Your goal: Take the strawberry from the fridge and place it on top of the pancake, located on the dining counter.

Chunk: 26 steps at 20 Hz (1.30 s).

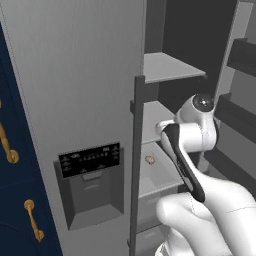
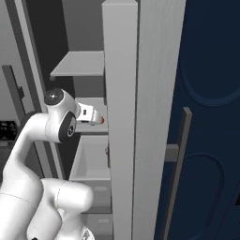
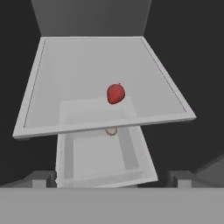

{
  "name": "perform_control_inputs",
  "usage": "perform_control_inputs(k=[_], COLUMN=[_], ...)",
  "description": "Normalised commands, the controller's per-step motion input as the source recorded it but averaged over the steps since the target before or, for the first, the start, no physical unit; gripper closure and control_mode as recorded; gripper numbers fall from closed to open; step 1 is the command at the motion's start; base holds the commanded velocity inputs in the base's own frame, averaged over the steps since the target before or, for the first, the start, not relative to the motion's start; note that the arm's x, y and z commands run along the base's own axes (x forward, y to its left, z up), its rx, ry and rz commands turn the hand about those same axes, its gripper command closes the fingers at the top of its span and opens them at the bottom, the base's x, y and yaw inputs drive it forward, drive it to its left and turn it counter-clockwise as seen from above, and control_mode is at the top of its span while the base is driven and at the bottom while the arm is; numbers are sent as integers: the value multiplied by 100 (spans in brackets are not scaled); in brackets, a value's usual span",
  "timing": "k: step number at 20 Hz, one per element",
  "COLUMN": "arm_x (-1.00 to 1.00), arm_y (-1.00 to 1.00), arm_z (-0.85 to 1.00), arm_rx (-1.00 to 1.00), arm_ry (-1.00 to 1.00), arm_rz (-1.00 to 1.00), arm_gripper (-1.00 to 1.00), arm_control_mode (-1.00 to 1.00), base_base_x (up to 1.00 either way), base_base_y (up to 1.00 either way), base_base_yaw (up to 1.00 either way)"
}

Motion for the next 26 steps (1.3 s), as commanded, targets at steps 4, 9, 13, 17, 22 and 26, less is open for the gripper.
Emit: perform_control_inputs(k=[4,9,13,17,22,26], arm_x=[19,26,35,49,52,38], arm_y=[0,1,0,0,0,0], arm_z=[-20,-7,0,-12,-34,-32], arm_rx=[0,0,0,0,0,0], arm_ry=[1,5,13,7,1,0], arm_rz=[-1,0,0,0,0,0], arm_gripper=[-100,-100,-100,-100,-100,-100], arm_control_mode=[-100,-100,-100,-100,-100,-100], base_base_x=[0,0,0,0,0,0], base_base_y=[0,0,0,0,0,0], base_base_yaw=[0,0,0,0,0,0])
